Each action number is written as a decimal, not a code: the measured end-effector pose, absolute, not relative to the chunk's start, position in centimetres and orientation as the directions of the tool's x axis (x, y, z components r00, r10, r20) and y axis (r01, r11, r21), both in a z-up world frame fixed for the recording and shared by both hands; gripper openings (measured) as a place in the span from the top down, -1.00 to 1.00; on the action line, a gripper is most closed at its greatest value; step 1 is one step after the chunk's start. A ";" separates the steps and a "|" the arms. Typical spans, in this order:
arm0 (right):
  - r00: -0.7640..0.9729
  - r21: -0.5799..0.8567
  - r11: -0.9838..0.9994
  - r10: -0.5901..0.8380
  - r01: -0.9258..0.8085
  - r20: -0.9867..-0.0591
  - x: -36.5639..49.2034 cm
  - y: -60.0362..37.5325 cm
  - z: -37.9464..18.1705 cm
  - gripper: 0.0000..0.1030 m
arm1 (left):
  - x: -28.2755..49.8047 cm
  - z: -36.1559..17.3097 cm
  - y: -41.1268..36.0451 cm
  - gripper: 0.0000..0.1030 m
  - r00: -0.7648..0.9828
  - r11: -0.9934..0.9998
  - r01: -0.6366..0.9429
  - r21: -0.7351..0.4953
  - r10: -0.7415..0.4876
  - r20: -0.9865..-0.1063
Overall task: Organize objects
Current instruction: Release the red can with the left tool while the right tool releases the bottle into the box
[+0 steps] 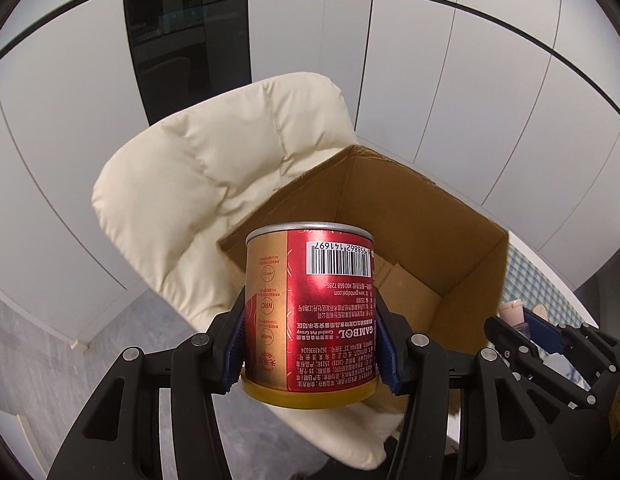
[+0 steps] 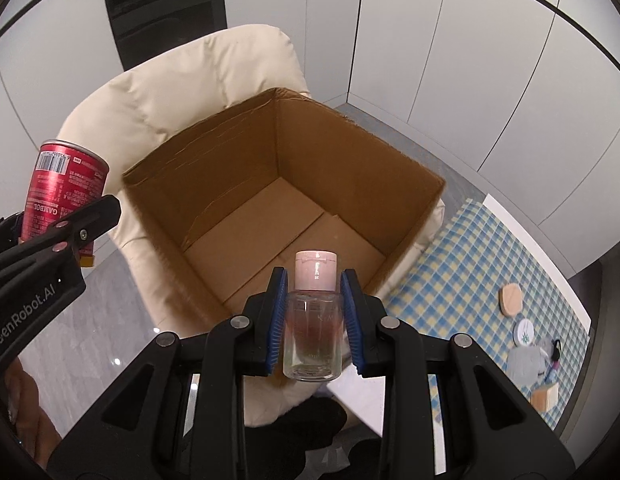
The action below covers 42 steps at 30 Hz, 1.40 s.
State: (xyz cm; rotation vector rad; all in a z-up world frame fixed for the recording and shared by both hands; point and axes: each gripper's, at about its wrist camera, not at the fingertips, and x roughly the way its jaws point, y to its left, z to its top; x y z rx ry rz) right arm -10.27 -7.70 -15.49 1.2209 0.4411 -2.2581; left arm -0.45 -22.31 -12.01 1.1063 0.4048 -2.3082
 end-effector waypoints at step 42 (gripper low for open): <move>-0.440 -0.055 -0.810 -0.259 0.584 -0.860 -16.0 -9.6 -20.1 -1.00 | -6.8 -16.5 -23.5 -0.99 -0.496 -0.829 0.559 -0.019 -0.316 -0.809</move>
